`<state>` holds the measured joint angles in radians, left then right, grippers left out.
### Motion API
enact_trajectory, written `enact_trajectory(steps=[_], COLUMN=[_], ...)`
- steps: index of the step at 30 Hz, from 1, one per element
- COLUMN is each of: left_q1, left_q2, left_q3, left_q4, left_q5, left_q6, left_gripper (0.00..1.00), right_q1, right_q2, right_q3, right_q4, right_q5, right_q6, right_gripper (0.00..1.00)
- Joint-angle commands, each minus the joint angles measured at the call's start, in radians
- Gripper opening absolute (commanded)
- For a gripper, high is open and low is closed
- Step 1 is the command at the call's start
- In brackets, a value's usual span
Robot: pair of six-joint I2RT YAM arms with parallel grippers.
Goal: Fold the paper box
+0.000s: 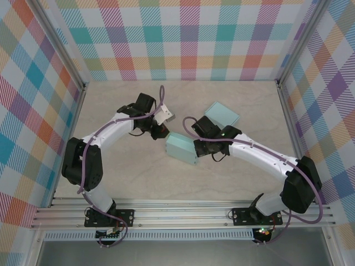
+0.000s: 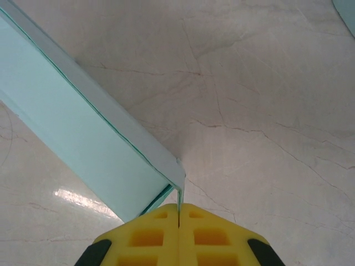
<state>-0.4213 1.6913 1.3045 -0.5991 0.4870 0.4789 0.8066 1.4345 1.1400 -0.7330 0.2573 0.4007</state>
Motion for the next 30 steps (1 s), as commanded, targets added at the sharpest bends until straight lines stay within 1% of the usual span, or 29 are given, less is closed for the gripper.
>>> enact_trajectory(steps=[1, 3, 4, 7, 8, 10, 11, 12, 13, 14, 17, 20, 24, 27, 30], left_q1=[-0.028, -0.043, -0.056, -0.101, -0.114, -0.134, -0.139, -0.145, -0.148, -0.149, -0.149, -0.151, -0.155, -0.161, -0.172], left_q2=[-0.078, -0.109, -0.125, -0.159, -0.167, -0.182, -0.186, -0.188, -0.187, -0.187, -0.183, -0.181, -0.183, -0.187, -0.198], left_q3=[-0.076, -0.141, -0.172, -0.226, -0.235, -0.253, -0.26, -0.26, -0.258, -0.255, -0.245, -0.233, -0.223, -0.221, -0.23], left_q4=[0.136, 0.209, 0.237, 0.288, 0.3, 0.339, 0.353, 0.351, 0.347, 0.343, 0.329, 0.294, 0.291, 0.295, 0.307], left_q5=[-0.048, -0.09, -0.101, -0.2, -0.229, -0.256, -0.263, -0.274, -0.284, -0.291, -0.305, -0.312, -0.317, -0.322, -0.341], left_q6=[-0.327, -0.425, -0.448, -0.5, -0.517, -0.545, -0.547, -0.547, -0.544, -0.54, -0.522, -0.514, -0.516, -0.554, -0.624], left_gripper=[0.0, 0.0, 0.0, 0.0, 0.0, 0.0, 0.0, 0.0, 0.0, 0.0, 0.0, 0.0, 0.0, 0.0, 0.0], right_q1=[0.005, 0.005, 0.005, 0.005, 0.005, 0.005, 0.005, 0.005, 0.005, 0.004, 0.003, 0.003, 0.0, 0.0, 0.0], right_q2=[0.018, 0.013, 0.008, 0.0, -0.003, -0.012, -0.014, -0.012, -0.013, -0.013, -0.019, -0.035, -0.046, -0.046, -0.047], right_q3=[0.035, 0.031, 0.026, 0.015, 0.013, 0.0, 0.0, 0.0, 0.0, -0.002, -0.013, -0.036, -0.054, -0.069, -0.094], right_q4=[0.061, 0.091, 0.111, 0.155, 0.164, 0.197, 0.203, 0.201, 0.193, 0.184, 0.16, 0.169, 0.195, 0.224, 0.264], right_q5=[0.029, 0.031, 0.03, 0.04, 0.046, 0.043, 0.043, 0.048, 0.057, 0.072, 0.112, 0.122, 0.126, 0.125, 0.125], right_q6=[0.077, 0.093, 0.1, 0.116, 0.123, 0.125, 0.126, 0.124, 0.124, 0.125, 0.127, 0.132, 0.138, 0.141, 0.141], right_gripper=[0.0, 0.0, 0.0, 0.01, 0.02, 0.14, 0.16, 0.16, 0.15, 0.1, 0.0, 0.0, 0.0, 0.0, 0.0])
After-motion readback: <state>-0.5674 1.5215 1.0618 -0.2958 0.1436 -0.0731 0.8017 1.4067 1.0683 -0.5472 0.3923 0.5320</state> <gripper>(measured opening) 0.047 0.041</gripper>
